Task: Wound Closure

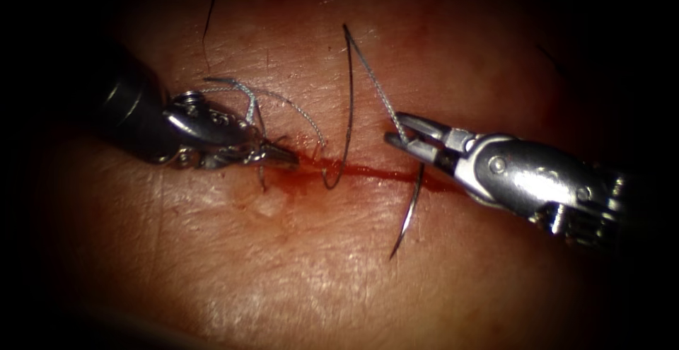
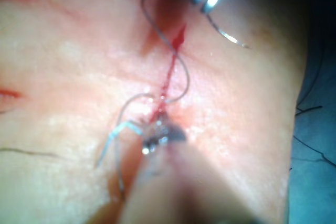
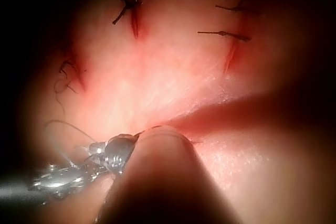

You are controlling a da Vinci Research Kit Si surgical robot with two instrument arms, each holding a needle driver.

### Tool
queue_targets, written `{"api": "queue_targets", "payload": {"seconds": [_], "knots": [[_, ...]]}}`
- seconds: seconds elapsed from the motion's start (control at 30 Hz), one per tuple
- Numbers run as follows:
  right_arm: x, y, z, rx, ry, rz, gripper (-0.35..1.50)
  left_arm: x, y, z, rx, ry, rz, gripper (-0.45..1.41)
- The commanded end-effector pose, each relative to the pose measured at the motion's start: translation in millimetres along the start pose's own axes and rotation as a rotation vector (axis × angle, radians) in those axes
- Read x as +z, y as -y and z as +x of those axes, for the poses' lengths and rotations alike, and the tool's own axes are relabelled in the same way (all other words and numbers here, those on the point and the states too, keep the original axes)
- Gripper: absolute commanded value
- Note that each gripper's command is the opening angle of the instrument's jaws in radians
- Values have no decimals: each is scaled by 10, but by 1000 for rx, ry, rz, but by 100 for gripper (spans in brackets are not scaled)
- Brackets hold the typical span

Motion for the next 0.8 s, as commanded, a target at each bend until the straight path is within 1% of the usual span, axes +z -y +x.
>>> {"api": "queue_targets", "payload": {"seconds": [0.03, 0.07, 0.13, 0.17, 0.2, 0.27, 0.33, 0.37, 0.43, 0.53, 0.7, 0.8], "knots": [[9, 6, -2, 2, -2, 3, -35, 9, 0, -6, 1, 12, -3, -38], [9, 7, -2, 2, -2, 3, -35, 10, 3, -6, 2, 26, 2, -38], [9, 7, -2, 2, -2, 3, -35, 17, 5, -4, 3, 62, 19, -45], [9, 8, -2, 2, -2, 3, -35, 24, 4, -1, -1, 81, 30, -40], [9, 8, -2, 1, -2, 3, -35, 26, 4, 0, -2, 89, 35, -40], [10, 10, -2, 0, -2, 2, -35, 31, 2, 4, -7, 104, 44, -33], [13, 14, -3, -2, -3, 1, -35, 38, 1, 9, -17, 121, 62, -31], [15, 17, -2, -4, -6, -1, -35, 44, 1, 12, -9, 141, 71, -20], [17, 20, -2, -5, -4, 0, -35, 50, 2, 17, 13, 167, 92, -10], [18, 22, 0, -5, -5, 1, -35, 53, 9, 23, 27, 200, 141, -1], [18, 23, 0, -6, -5, 2, -35, 51, 22, 26, 32, 222, 183, -1], [18, 23, 0, -6, -6, 2, -35, 58, 30, 27, 40, 247, 199, -1]]}}
